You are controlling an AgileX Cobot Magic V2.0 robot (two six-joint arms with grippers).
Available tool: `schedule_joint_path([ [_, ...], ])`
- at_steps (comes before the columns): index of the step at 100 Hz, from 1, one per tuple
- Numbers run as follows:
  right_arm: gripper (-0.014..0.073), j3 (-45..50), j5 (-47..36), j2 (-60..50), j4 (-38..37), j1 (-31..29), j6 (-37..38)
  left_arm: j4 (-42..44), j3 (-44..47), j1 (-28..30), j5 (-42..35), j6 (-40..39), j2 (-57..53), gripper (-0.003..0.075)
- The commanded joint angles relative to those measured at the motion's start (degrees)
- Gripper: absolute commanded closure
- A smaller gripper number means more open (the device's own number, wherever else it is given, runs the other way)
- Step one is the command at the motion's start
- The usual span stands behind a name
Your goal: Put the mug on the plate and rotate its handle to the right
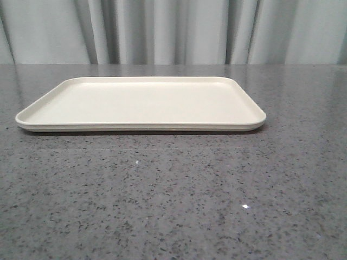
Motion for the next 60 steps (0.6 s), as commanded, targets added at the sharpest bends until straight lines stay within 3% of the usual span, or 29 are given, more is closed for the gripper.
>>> schedule_joint_path([
  [1, 0.0663, -4.17, -0.58, 2.81, -1.39, -0.22, -0.62, -0.6, -4.08, 0.08, -0.77, -0.45, -1.63, 0.074],
  [60, 0.0663, -19.14, 5.69, 12.92, -4.99, -0.22, -0.98, -0.6, -18.07, 0.08, 12.76, -0.45, 2.55, 0.074],
])
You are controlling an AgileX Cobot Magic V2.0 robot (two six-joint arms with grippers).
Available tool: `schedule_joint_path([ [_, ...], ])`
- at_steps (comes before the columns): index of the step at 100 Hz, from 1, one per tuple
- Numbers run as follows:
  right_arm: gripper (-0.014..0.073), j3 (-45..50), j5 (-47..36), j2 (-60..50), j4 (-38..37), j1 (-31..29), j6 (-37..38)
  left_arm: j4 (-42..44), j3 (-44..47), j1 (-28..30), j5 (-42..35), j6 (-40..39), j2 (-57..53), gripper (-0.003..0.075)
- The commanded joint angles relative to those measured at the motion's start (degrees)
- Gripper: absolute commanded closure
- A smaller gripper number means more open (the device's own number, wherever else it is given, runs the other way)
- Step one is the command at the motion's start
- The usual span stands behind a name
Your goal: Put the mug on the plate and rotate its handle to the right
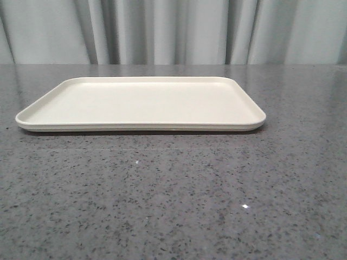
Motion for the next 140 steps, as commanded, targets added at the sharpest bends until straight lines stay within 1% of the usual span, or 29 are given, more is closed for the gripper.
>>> schedule_joint_path([
  [1, 0.0663, -3.35, -1.36, 2.31, -1.24, -0.22, -0.78, -0.39, -3.67, 0.08, -1.87, -0.45, 2.45, 0.074],
  [10, 0.0663, -5.12, -0.63, 3.82, -2.82, -0.22, -0.78, -0.39, -5.95, 0.08, -0.29, -0.45, 4.36, 0.074],
  [45, 0.0663, -12.66, 1.19, 10.66, -5.6, -0.22, -1.05, -0.14, -14.98, 0.08, -0.16, -0.45, 13.64, 0.074],
  [61, 0.0663, -15.77, 4.59, 12.82, -5.91, -0.22, -2.74, -0.14, -19.51, 0.08, 3.53, -0.45, 18.83, 0.074],
  [79, 0.0663, -16.14, 5.07, 13.18, -5.96, -0.22, -2.77, -0.24, -24.99, 0.08, 7.46, -0.45, 23.22, 0.0739],
  [95, 0.0663, -16.14, 5.26, 13.18, -5.96, -0.22, -2.77, -0.37, -28.72, 0.08, 7.99, 0.76, 26.34, 0.0738],
  [100, 0.0663, -16.14, 5.26, 13.18, -5.96, -0.22, -2.77, -0.83, -29.78, 0.08, 9.18, 1.04, 27.28, 0.0734],
  [105, 0.0663, -16.14, 5.26, 13.18, -5.96, -0.22, -2.77, -1.35, -30.65, 0.08, 10.47, 1.62, 28.18, 0.071],
  [112, 0.0663, -16.14, 5.26, 13.18, -5.96, -0.22, -2.77, -1.79, -31.63, 0.08, 12.24, 1.73, 29.42, 0.0645],
  [119, 0.0663, -16.14, 5.26, 13.18, -5.96, -0.22, -2.77, -1.89, -32.2, 0.08, 13.3, 1.73, 30.28, 0.0555],
  [124, 0.0663, -16.14, 5.27, 13.18, -5.96, -0.22, -2.82, -2.04, -32.46, 0.08, 13.33, 1.73, 30.86, 0.0477],
  [131, 0.066, -16.14, 5.32, 13.18, -5.96, -0.22, -2.81, -2.21, -32.45, 0.08, 13.33, 1.73, 30.99, 0.0394],
  [136, 0.0654, -16.14, 5.32, 13.18, -5.96, -0.22, -2.81, -2.21, -32.45, 0.08, 13.38, 1.73, 30.99, 0.036],
  [140, 0.064, -16.14, 5.38, 13.18, -5.96, -0.22, -2.81, -2.21, -32.58, 0.08, 13.38, 1.73, 30.99, 0.0353],
])
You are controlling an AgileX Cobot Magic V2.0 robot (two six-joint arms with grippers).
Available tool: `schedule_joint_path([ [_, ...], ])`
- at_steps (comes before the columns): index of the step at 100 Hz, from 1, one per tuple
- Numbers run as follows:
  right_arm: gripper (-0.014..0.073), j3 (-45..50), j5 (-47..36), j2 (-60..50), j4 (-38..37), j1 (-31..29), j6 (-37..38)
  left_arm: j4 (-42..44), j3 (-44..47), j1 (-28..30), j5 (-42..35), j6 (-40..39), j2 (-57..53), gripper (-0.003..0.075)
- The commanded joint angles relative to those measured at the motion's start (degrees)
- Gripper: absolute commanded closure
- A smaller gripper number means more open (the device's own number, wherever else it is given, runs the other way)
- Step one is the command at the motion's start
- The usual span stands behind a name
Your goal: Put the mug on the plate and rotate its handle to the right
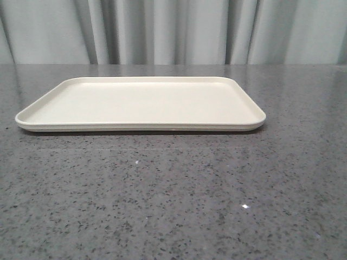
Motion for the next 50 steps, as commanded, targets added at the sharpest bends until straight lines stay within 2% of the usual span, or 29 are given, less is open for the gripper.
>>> schedule_joint_path([
  [1, 0.0632, -2.12, -2.85, 1.09, 0.19, -0.22, -0.82, -0.3, -2.14, 0.08, -3.9, 0.14, 0.73, 0.0351],
  [9, 0.0564, -2.2, -2.91, 1.09, 0.19, -0.22, -0.82, -0.3, -2.14, 0.08, -3.9, 0.14, 0.73, 0.0351],
  [35, 0.0226, -2.18, -3.8, 1.09, 0.19, -0.22, -0.82, -0.3, -2.14, 0.08, -3.57, 0.14, 0.73, 0.0351],
  [50, 0.0178, -2.18, -3.85, 1.09, 0.24, -0.22, -0.77, -0.3, -2.39, 0.08, -1.11, 1.52, 1.15, 0.0352],
])
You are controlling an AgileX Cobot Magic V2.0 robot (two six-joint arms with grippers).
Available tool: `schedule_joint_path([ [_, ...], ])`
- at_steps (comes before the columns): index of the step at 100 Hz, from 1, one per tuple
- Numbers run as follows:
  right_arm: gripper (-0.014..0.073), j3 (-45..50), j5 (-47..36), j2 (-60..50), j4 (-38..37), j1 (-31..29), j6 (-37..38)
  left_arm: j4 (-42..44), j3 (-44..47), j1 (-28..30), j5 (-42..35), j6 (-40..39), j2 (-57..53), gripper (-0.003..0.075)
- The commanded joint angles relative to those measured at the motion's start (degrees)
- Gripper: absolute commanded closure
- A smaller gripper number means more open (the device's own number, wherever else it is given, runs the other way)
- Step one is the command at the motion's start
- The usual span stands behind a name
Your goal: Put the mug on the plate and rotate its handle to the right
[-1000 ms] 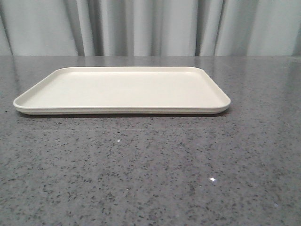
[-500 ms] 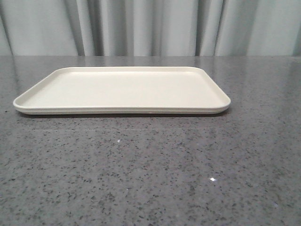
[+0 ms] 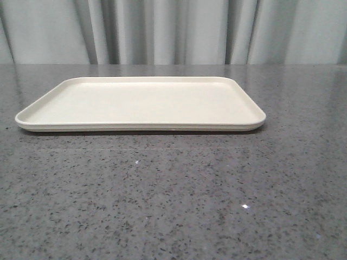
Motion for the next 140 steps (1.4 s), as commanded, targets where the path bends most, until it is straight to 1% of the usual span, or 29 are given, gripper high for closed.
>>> schedule_joint_path([
  [1, 0.0178, -2.09, -3.85, 1.09, 0.42, -0.22, -0.57, -0.08, -2.22, 0.08, -2.46, 1.25, 1.13, 0.0352],
  [15, 0.0178, -2.09, -4.23, 1.09, 0.61, -0.22, -0.57, -0.08, -4.85, 0.08, 0.7, 2.54, 2.78, 0.0352],
  [33, 0.0179, -2.09, -7.31, 1.04, 0.61, -0.22, -0.6, -0.08, -6.1, 0.08, 1.48, 2.66, 3.19, 0.0352],
  [47, 0.0179, -2.09, -7.19, 0.99, 0.61, -0.22, -0.6, -0.08, -6.1, 0.08, 1.71, 2.66, 3.19, 0.0352],
  [65, 0.018, -2.09, -6.27, 0.99, 0.61, -0.22, -0.6, -0.08, -5.9, 0.08, 4.93, 2.66, 3.19, 0.0352],
  [89, 0.018, -2.09, -6.01, 1.06, -1.13, -0.22, -0.6, 3.73, -6.14, 0.08, 6.27, 2.79, 3.53, 0.0353],
  [106, 0.018, -2.97, -5.73, 1.68, -2.32, -0.22, -0.6, 5.07, -9.66, 0.08, 11.02, 2.97, 6.78, 0.0353],
  [128, 0.018, -8.85, -2.75, 4.9, -2.45, -0.22, -0.6, 5.74, -16.37, 0.08, 18.21, 6.68, 13.12, 0.0353],
  [140, 0.018, -10.08, -2.78, 6.56, -2.58, -0.22, -0.6, 5.86, -18.52, 0.08, 21.47, 7.37, 16.31, 0.0353],
])
